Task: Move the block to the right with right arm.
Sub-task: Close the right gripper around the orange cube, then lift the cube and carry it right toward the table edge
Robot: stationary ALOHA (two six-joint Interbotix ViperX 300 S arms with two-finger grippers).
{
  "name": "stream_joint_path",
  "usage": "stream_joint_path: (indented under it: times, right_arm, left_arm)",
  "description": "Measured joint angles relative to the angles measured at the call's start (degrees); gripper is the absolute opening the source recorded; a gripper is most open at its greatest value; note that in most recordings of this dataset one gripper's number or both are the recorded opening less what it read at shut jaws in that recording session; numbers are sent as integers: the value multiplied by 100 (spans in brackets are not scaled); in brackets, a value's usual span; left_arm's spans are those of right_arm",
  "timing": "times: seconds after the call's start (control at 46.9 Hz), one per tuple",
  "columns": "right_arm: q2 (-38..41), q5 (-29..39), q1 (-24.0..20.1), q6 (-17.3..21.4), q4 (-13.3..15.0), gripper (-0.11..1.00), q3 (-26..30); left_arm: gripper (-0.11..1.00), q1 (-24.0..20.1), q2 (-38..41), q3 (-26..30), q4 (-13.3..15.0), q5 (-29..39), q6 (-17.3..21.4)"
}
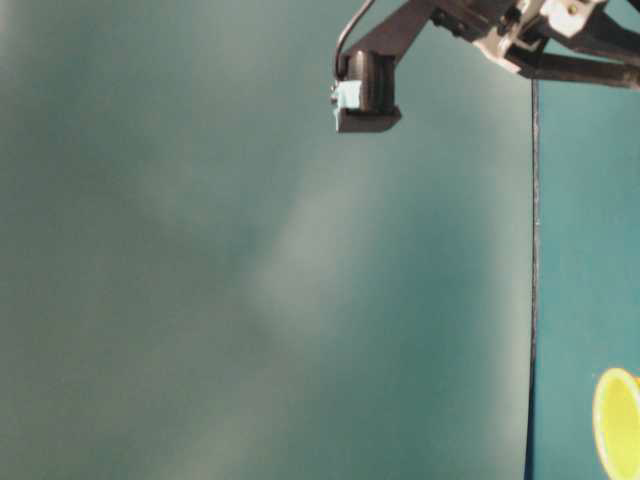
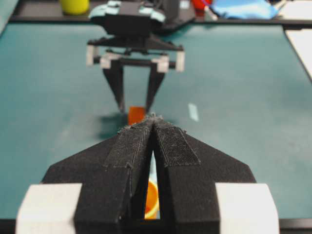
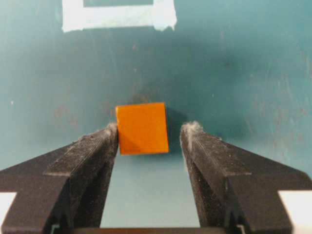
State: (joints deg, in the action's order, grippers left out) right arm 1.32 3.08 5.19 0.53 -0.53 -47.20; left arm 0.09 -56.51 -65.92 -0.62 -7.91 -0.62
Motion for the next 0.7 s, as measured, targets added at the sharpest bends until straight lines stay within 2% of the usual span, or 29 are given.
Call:
stream_joint_path:
  times: [0.149, 0.299, 0.47, 0.704]
  right_arm:
    - [105, 0, 0, 0, 0, 54, 79]
    - [114, 97, 9, 9, 9, 40, 97]
    - [-9, 396, -9, 9, 0, 40, 176]
    - [-721, 1380, -26, 9, 0, 40, 598]
  left_arm:
    - [0, 0, -26, 0, 0, 79, -26]
    - [0, 0, -114, 0, -9, 237, -26]
    - [0, 0, -220, 26, 0, 396, -26]
    - [0, 0, -290, 35, 0, 439, -18]
